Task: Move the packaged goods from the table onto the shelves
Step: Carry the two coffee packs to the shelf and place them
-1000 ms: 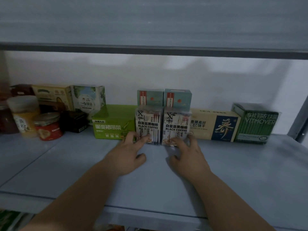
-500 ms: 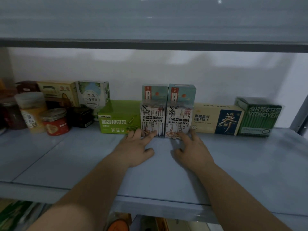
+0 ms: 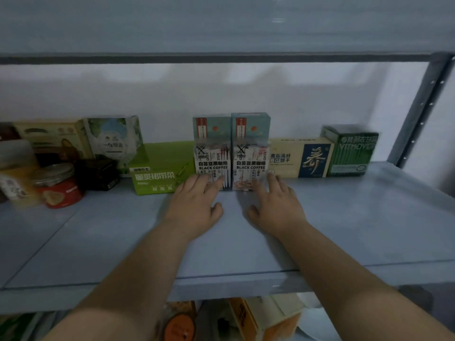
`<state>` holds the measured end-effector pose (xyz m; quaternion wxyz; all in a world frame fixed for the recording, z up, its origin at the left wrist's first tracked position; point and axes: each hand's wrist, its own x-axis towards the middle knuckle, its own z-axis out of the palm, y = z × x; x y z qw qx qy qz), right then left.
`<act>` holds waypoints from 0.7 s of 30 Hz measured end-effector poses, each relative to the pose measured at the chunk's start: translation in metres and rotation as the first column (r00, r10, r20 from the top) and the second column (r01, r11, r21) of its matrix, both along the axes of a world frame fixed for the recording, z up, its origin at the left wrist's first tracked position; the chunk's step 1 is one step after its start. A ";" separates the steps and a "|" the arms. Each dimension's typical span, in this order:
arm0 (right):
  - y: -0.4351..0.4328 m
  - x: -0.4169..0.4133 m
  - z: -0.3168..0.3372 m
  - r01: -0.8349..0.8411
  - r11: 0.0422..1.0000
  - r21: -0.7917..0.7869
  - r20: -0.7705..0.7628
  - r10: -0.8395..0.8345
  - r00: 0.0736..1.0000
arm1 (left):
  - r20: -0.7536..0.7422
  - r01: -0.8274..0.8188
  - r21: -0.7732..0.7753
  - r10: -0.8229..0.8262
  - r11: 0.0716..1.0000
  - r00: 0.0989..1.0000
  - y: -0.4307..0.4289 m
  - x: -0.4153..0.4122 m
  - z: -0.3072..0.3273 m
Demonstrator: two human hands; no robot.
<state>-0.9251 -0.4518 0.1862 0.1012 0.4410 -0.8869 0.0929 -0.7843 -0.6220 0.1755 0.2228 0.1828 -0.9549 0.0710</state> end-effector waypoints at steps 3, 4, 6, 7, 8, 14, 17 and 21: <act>0.011 0.009 0.003 -0.005 1.000 0.026 -0.021 0.005 1.000 | 0.052 0.056 0.049 -0.059 0.997 0.997 0.013 0.002 0.009; 0.017 0.014 0.001 0.008 1.000 0.027 -0.012 -0.007 1.000 | 0.071 0.085 0.076 -0.090 0.993 0.993 0.019 0.003 0.013; 0.032 0.030 -0.002 0.042 0.999 0.013 0.008 -0.042 0.999 | 0.121 0.128 0.097 -0.140 0.987 0.983 0.031 0.006 0.019; 0.042 0.040 -0.004 0.063 0.998 0.005 0.014 -0.063 0.998 | 0.140 0.147 0.080 -0.158 0.986 0.977 0.039 0.008 0.020; 0.052 0.050 -0.005 0.088 0.996 -0.009 0.014 -0.088 0.996 | 0.149 0.172 0.058 -0.179 0.983 0.972 0.048 0.011 0.021; 0.135 0.122 -0.024 0.283 0.950 -0.133 -0.057 -0.292 0.955 | 0.092 0.490 0.078 -0.496 0.868 0.863 0.110 0.039 0.008; 0.186 0.170 -0.050 0.407 0.897 -0.174 -0.101 -0.427 0.899 | 0.089 0.625 0.010 -0.623 0.781 0.777 0.147 0.053 -0.010; 0.258 0.240 -0.086 0.600 0.772 -0.209 -0.089 -0.626 0.775 | 0.077 0.804 0.033 -0.804 0.593 0.590 0.214 0.075 -0.044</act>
